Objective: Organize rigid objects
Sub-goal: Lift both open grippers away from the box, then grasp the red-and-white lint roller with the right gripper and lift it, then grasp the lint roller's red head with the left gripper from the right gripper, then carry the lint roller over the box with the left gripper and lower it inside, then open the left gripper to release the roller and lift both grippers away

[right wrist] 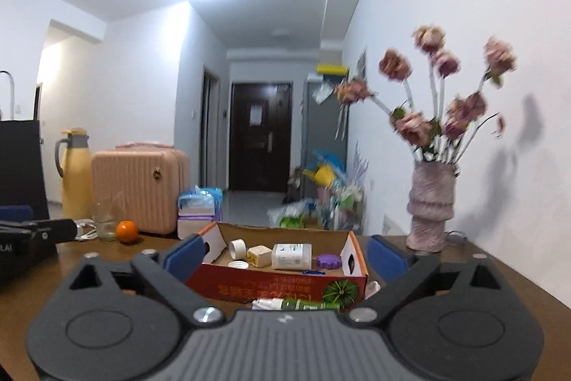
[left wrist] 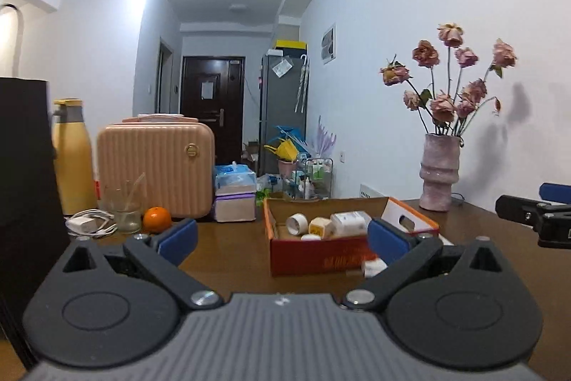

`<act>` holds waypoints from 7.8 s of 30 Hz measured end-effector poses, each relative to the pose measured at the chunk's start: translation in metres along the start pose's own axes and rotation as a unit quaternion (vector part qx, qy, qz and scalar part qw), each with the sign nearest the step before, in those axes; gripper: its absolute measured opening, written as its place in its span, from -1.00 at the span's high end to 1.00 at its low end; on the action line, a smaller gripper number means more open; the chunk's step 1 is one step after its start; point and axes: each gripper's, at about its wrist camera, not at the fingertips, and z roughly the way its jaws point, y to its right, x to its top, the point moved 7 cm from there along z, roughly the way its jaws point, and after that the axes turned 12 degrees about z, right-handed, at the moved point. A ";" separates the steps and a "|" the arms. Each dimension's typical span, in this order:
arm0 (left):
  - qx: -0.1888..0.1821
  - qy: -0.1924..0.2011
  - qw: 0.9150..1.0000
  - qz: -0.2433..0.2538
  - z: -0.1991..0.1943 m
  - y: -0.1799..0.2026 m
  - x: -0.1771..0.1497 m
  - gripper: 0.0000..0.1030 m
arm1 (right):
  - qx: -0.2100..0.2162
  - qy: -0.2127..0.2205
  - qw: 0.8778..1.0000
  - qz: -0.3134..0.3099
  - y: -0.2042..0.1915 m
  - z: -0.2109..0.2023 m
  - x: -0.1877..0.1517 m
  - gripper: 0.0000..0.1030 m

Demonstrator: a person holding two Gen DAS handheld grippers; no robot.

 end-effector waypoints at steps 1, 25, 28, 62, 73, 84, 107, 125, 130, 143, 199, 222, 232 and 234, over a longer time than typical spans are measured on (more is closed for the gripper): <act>0.002 0.001 1.000 -0.004 -0.013 -0.001 -0.007 -1.00 | -0.002 -0.001 1.000 0.008 -0.003 -0.013 -0.006 -0.94; -0.009 -0.016 1.000 0.011 -0.108 0.005 -0.069 -1.00 | -0.052 -0.083 0.995 0.038 -0.043 -0.115 -0.109 -0.97; -0.011 -0.027 1.000 0.004 -0.104 0.006 -0.072 -1.00 | -0.049 -0.087 0.994 0.042 -0.042 -0.109 -0.109 -0.96; -0.176 -0.150 0.973 0.027 0.121 0.136 -0.047 -1.00 | -0.075 -0.202 0.938 0.272 0.163 0.120 -0.111 0.32; -0.218 -0.167 0.961 -0.023 0.123 0.127 -0.052 -1.00 | -0.001 -0.197 0.959 0.204 0.046 0.043 -0.121 0.31; -0.271 -0.198 0.942 -0.015 0.106 0.120 -0.075 -0.53 | 0.019 -0.203 0.966 0.157 0.030 0.019 -0.116 -0.24; -0.248 -0.232 0.938 -0.068 0.107 0.108 -0.106 -0.22 | -0.155 -0.220 0.951 0.153 0.163 0.027 -0.124 0.28; -0.235 -0.251 0.931 -0.120 0.092 0.087 -0.115 -0.33 | -0.084 -0.247 0.947 0.186 0.133 0.029 -0.133 0.56; -0.230 -0.258 0.930 -0.125 0.092 0.084 -0.116 -0.28 | -0.072 -0.256 0.943 0.200 0.134 0.029 -0.133 0.57; -0.209 -0.187 0.952 -0.126 0.084 0.075 -0.080 -0.03 | -0.062 -0.217 0.945 0.237 0.132 0.028 -0.124 0.73; -0.035 -0.077 0.996 -0.004 0.196 0.010 0.053 -0.79 | -0.046 -0.144 0.988 0.036 0.048 0.195 0.031 -0.58; -0.020 -0.004 1.000 0.002 0.073 0.020 0.029 -0.95 | -0.036 -0.005 0.999 0.015 0.007 0.072 0.019 -0.75; -0.033 0.006 0.999 -0.011 -0.022 0.021 -0.007 -0.98 | -0.028 -0.030 0.998 0.053 0.004 -0.018 -0.029 -0.90; -0.034 -0.003 0.999 -0.016 -0.040 0.021 -0.018 -0.98 | -0.033 -0.036 0.998 0.048 0.000 -0.037 -0.040 -0.90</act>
